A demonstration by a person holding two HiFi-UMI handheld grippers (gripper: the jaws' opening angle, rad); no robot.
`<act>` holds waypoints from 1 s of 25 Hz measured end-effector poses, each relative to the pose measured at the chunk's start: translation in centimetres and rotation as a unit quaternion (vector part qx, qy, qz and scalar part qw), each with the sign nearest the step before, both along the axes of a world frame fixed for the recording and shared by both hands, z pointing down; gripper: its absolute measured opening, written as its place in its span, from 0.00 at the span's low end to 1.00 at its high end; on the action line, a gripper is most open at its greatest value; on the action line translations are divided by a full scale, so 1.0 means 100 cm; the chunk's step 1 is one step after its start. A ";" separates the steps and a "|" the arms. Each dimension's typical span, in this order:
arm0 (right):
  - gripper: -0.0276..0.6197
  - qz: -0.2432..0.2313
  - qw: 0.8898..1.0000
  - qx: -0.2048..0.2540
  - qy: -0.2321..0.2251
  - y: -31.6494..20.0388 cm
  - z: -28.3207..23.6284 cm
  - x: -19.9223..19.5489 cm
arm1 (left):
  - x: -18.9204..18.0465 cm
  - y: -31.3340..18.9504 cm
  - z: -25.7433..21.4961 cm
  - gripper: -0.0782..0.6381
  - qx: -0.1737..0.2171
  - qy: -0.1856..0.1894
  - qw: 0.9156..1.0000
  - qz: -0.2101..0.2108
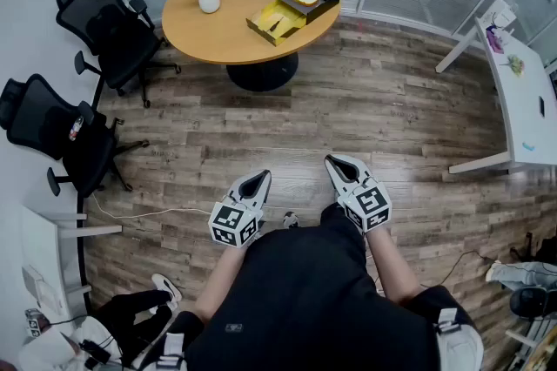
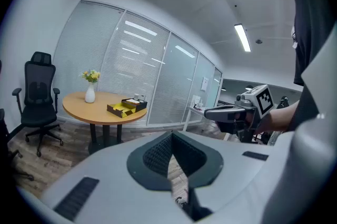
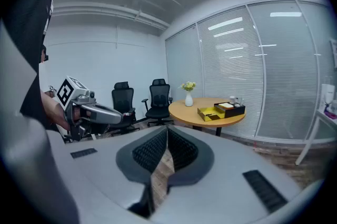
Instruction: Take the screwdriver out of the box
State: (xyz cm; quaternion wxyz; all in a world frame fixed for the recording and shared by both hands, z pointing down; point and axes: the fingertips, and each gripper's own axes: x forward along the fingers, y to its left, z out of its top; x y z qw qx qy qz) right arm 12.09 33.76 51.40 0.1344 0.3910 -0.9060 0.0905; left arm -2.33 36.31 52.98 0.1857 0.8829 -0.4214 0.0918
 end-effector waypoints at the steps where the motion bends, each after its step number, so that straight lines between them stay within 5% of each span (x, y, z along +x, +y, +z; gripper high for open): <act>1: 0.05 -0.005 1.000 -0.006 0.001 0.001 0.000 -0.004 | -0.004 0.001 0.001 0.12 -0.006 0.006 1.000 -0.001; 5: 0.05 -0.016 1.000 -0.013 0.004 0.005 0.000 -0.019 | -0.018 0.005 0.005 0.12 -0.028 0.037 0.999 -0.016; 25: 0.05 -0.035 0.997 -0.052 0.032 0.003 0.011 -0.048 | -0.038 0.006 0.008 0.12 -0.037 0.068 0.997 -0.023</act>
